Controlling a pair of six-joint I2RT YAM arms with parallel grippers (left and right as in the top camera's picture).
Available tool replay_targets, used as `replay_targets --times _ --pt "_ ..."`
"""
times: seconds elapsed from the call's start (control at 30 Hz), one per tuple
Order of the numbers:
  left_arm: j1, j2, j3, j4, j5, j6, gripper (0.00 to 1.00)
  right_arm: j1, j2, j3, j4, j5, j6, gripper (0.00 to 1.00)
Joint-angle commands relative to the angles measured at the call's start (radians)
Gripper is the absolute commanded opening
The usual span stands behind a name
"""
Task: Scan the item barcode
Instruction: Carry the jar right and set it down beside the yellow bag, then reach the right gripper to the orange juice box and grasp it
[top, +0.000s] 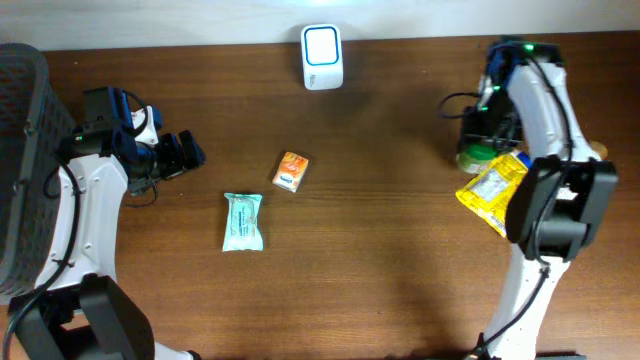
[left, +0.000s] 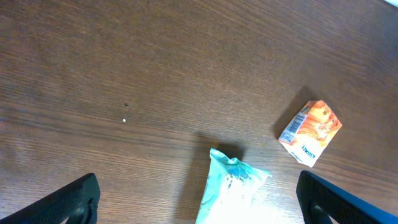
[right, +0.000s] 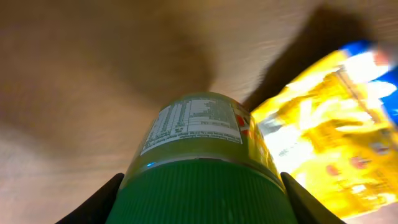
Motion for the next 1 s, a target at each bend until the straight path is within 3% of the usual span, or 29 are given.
replay_targets --times 0.0,0.4,0.53,0.6,0.7,0.73,0.83,0.97 --pt "0.003 0.015 -0.003 -0.001 -0.003 0.002 0.99 -0.037 -0.006 -0.005 0.023 -0.008 0.016 0.3" --pt "0.003 0.015 -0.003 -0.001 -0.003 0.002 0.99 -0.048 -0.006 -0.183 0.256 0.006 0.014 0.36" --pt "0.003 0.015 -0.003 -0.001 -0.003 0.002 0.99 -0.048 -0.006 -0.213 0.265 0.006 0.015 0.38" --pt "0.003 0.015 -0.003 -0.001 -0.003 0.002 0.99 -0.048 -0.008 -0.21 0.255 0.006 0.015 0.48" --pt "0.003 0.015 -0.003 -0.001 -0.003 0.002 0.99 -0.048 -0.015 -0.182 0.214 0.006 0.015 0.72" --pt "0.003 0.015 -0.003 -0.001 -0.003 0.002 0.99 -0.047 -0.021 -0.158 0.188 0.006 0.015 0.73" --pt "0.003 0.015 -0.003 -0.001 -0.003 0.002 0.99 -0.047 -0.042 -0.06 0.105 0.006 0.015 0.95" --pt "0.003 0.015 -0.003 -0.001 -0.003 0.002 0.99 -0.047 -0.055 0.17 -0.068 0.006 0.014 0.98"
